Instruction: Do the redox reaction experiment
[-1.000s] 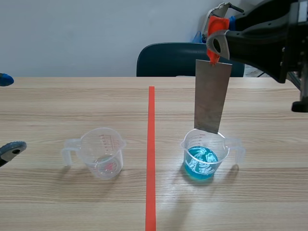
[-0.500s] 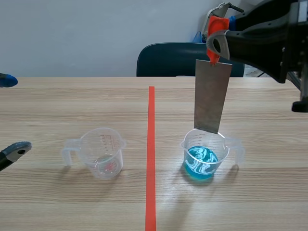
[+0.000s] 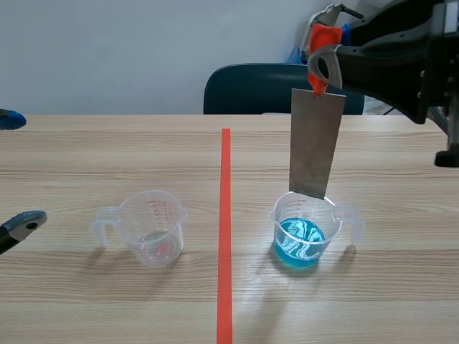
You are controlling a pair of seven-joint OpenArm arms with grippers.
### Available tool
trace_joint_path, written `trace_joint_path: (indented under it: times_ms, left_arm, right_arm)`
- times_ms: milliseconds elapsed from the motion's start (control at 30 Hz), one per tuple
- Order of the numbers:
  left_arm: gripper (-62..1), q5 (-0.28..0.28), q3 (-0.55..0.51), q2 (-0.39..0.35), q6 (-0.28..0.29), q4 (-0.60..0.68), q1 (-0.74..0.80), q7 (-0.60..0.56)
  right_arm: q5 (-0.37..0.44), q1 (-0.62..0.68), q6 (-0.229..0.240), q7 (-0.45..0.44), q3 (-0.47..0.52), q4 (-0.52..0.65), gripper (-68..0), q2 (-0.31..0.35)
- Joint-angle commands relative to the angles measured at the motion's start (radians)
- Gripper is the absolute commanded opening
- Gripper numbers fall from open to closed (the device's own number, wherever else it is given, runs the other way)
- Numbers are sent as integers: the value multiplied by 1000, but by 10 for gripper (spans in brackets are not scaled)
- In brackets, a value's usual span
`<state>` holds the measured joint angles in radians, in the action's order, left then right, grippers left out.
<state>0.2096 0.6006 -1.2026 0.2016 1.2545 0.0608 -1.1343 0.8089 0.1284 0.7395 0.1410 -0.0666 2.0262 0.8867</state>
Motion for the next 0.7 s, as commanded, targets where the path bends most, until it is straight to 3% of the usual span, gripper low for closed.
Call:
trace_joint_path:
  times_ms: [0, 667]
  left_arm:
    - [14, 8, -8, -6, -1, 20, -3, -17]
    - [14, 8, -8, -6, -1, 20, -3, 32]
  right_arm:
    - [14, -9, 6, -8, 16, 10, -665, 5]
    - [14, -9, 6, -8, 16, 10, -665, 5]
